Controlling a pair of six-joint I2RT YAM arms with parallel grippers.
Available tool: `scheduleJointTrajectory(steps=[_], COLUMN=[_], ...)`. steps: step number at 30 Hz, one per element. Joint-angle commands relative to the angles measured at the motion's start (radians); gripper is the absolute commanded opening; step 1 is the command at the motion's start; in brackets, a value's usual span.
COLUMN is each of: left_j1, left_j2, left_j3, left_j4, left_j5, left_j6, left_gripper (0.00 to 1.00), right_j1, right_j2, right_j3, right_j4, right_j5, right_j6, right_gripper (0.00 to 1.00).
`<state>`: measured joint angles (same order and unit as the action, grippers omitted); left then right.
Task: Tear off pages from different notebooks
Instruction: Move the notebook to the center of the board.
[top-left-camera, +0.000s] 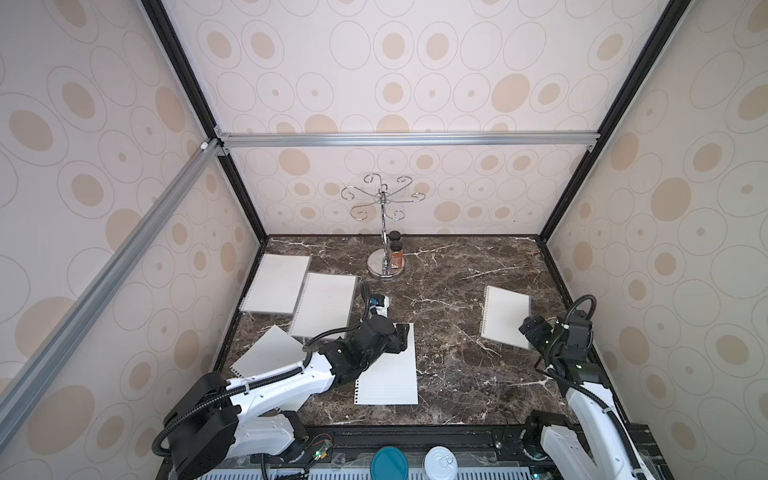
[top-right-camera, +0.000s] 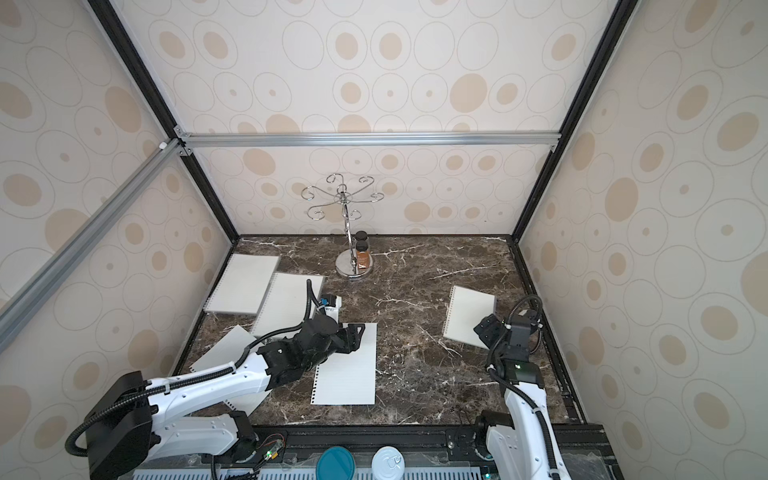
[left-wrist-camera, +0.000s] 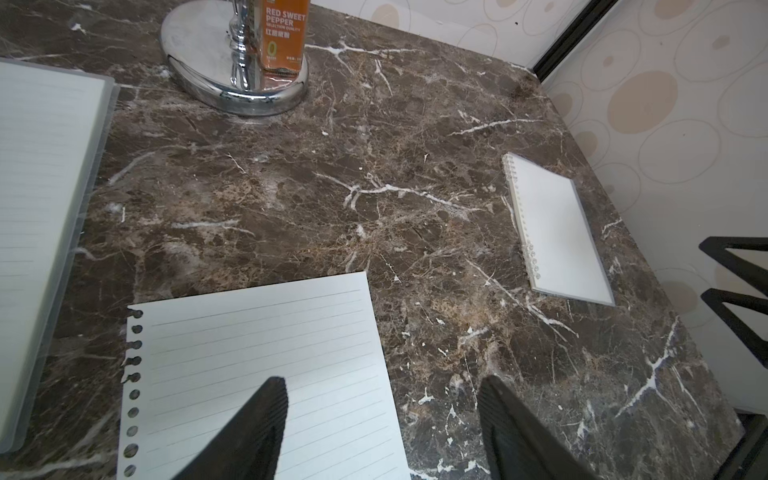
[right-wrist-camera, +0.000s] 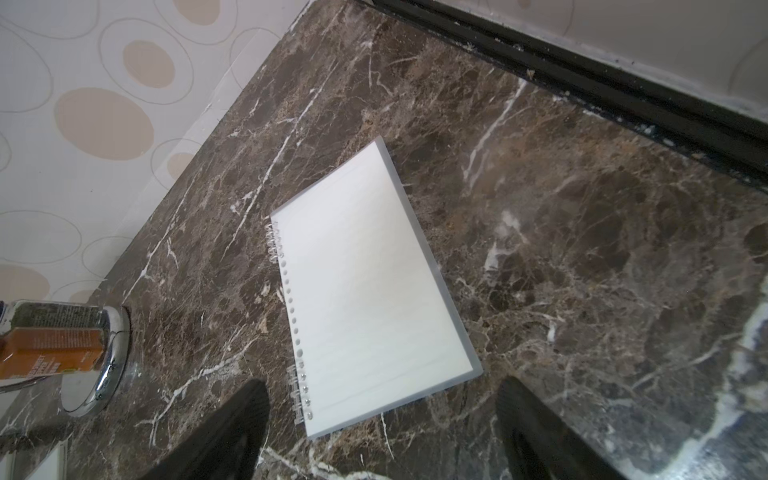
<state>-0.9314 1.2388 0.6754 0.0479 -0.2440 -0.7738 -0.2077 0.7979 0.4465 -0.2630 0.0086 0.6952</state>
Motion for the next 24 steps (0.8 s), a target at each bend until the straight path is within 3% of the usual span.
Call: scheduleJointTrajectory(steps=[1, 5, 16, 24], left_j1=[-0.017, -0.019, -0.020, -0.019], left_j2=[0.010, 0.010, 0.019, 0.015], left_j3=[0.009, 0.001, 0.001, -0.001], left_j4=[0.029, 0.013, 0.012, 0.003], left_j5=[-0.037, -0.049, -0.061, -0.038], left_j6=[-0.031, -0.031, -0.015, -0.021], left_gripper=[0.73, 0.73, 0.75, 0.75], right_j1=[-0.029, -0.029, -0.084, -0.085], right_j2=[0.104, 0.276, 0.445, 0.632], right_j3=[-0.011, 0.035, 0.096, 0.184], right_j4=[0.079, 0.125, 0.222, 0.241], right_j5=[-0.134, -0.161, -0.066, -0.054], right_j6=[0.020, 0.004, 0.046, 0.044], right_gripper=[0.87, 0.80, 0.83, 0.78])
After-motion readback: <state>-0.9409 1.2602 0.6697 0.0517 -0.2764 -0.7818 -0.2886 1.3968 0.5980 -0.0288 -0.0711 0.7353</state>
